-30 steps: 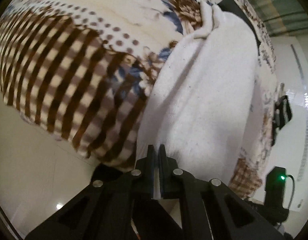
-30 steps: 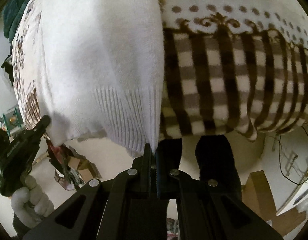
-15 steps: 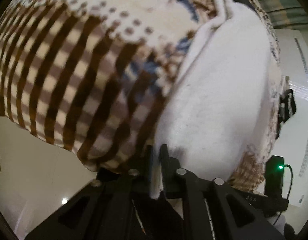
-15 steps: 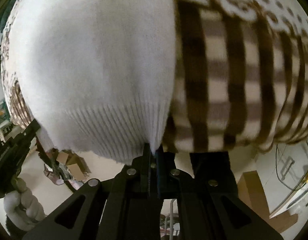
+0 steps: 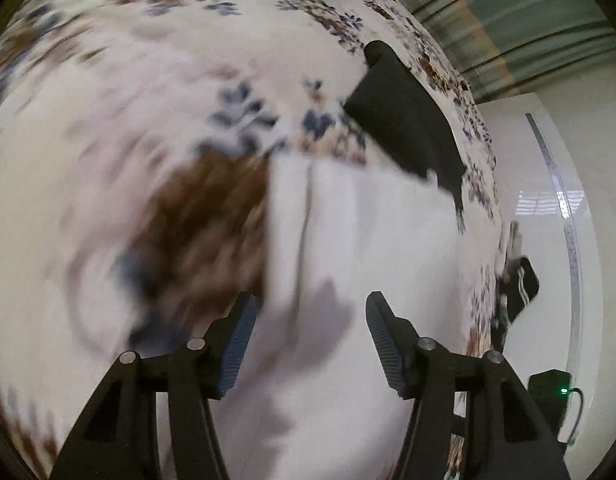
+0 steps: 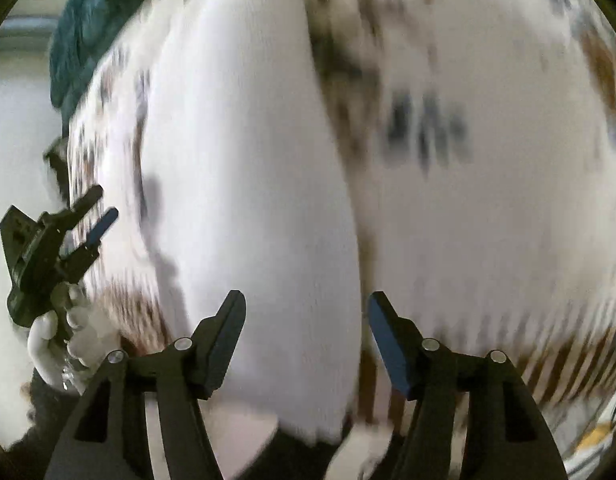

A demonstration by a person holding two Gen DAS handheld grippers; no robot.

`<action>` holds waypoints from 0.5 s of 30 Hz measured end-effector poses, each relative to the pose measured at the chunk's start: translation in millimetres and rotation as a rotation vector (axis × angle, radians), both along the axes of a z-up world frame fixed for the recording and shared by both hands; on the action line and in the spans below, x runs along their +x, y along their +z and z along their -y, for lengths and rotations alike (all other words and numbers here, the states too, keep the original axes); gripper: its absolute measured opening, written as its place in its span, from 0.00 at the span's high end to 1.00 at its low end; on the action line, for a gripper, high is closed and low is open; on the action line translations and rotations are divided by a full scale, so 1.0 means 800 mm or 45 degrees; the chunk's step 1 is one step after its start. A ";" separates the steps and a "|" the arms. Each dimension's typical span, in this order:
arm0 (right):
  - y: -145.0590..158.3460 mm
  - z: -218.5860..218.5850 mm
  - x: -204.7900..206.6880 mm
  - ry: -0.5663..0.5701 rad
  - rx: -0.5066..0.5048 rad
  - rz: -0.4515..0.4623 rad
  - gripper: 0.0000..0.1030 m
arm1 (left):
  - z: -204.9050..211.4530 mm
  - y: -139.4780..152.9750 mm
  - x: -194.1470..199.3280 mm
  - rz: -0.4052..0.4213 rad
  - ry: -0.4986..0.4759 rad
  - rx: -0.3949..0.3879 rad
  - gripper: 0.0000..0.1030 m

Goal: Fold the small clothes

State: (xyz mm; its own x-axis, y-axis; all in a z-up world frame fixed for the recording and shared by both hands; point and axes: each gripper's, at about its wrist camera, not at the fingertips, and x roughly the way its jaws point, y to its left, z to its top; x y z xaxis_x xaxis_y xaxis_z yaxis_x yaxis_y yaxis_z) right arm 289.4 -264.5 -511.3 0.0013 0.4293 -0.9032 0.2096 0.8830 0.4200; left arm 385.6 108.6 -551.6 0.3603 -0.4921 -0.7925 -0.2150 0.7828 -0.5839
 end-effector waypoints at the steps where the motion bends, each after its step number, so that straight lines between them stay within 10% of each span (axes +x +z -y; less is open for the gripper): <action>1: 0.001 0.001 0.032 -0.028 0.005 0.043 0.36 | 0.002 -0.007 0.014 -0.006 -0.012 0.009 0.47; 6: -0.005 0.000 0.147 -0.147 -0.002 0.162 0.35 | 0.007 -0.054 0.097 -0.091 -0.017 0.082 0.47; 15: -0.059 -0.011 0.258 -0.143 -0.078 0.134 0.33 | 0.034 -0.038 0.092 0.005 -0.122 0.032 0.47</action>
State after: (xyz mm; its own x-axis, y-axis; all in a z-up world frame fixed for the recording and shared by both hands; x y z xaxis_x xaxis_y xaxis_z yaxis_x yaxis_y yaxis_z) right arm 496.0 -255.7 -558.6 0.1418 0.3651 -0.9201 0.2661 0.8812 0.3907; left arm 458.9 81.6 -581.7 0.3156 -0.5046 -0.8036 -0.1359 0.8141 -0.5646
